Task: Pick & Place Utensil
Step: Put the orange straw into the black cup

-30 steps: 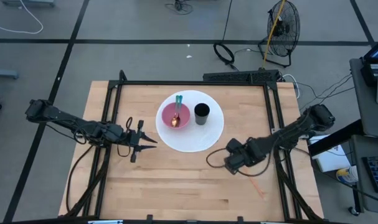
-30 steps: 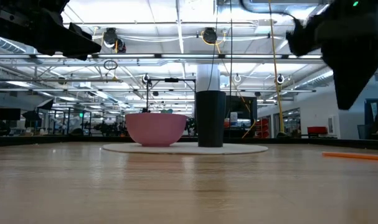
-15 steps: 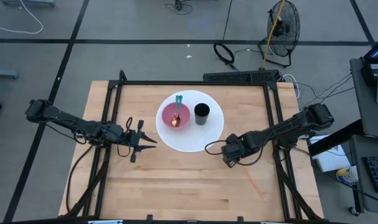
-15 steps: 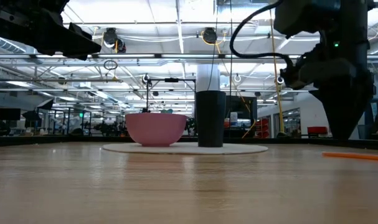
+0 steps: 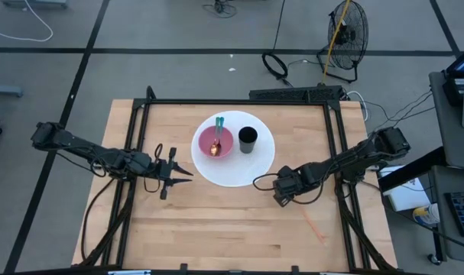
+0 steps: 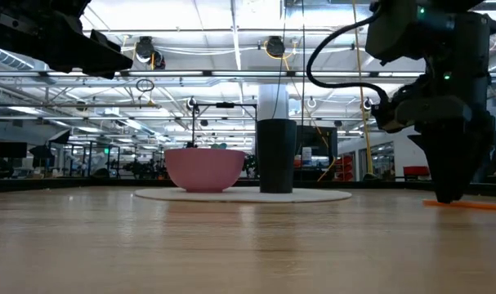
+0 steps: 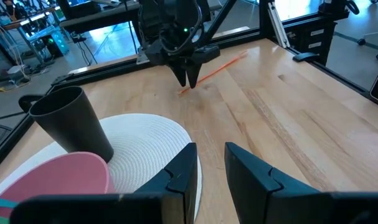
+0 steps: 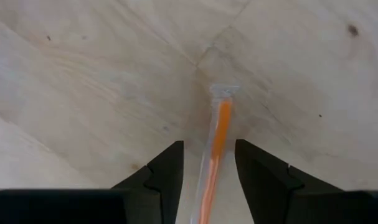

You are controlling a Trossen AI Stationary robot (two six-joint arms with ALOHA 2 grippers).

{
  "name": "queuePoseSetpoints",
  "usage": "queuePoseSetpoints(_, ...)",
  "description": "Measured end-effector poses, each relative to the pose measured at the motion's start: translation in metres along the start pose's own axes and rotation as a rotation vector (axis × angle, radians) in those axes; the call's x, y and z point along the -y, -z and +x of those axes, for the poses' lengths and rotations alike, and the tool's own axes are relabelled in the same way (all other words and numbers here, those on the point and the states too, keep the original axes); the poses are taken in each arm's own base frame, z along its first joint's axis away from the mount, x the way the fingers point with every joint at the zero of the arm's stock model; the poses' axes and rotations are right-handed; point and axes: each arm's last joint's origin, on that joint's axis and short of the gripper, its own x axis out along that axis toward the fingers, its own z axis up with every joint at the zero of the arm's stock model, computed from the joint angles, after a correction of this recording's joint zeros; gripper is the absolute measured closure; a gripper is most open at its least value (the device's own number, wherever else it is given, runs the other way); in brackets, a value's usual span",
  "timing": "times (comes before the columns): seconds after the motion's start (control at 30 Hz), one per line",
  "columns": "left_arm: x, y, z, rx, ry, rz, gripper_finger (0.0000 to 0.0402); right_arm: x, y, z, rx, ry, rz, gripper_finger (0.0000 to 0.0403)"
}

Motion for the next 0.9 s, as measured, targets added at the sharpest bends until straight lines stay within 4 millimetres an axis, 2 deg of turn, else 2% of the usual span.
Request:
queuePoseSetpoints(0.2,0.0,0.0,0.0,0.0,0.0,-0.001,0.0314,0.005,0.004,0.008,-0.032,-0.022,0.04,0.0261)
queuePoseSetpoints(0.47,0.0,0.0,0.0,0.0,0.0,-0.001,0.0314,0.007,0.005,0.01,-0.044,-0.008,0.049,0.0266)
queuePoseSetpoints(0.9,0.0,0.0,0.0,0.0,0.0,-0.001,0.0314,0.011,0.007,0.01,-0.066,0.032,0.069,0.0348)
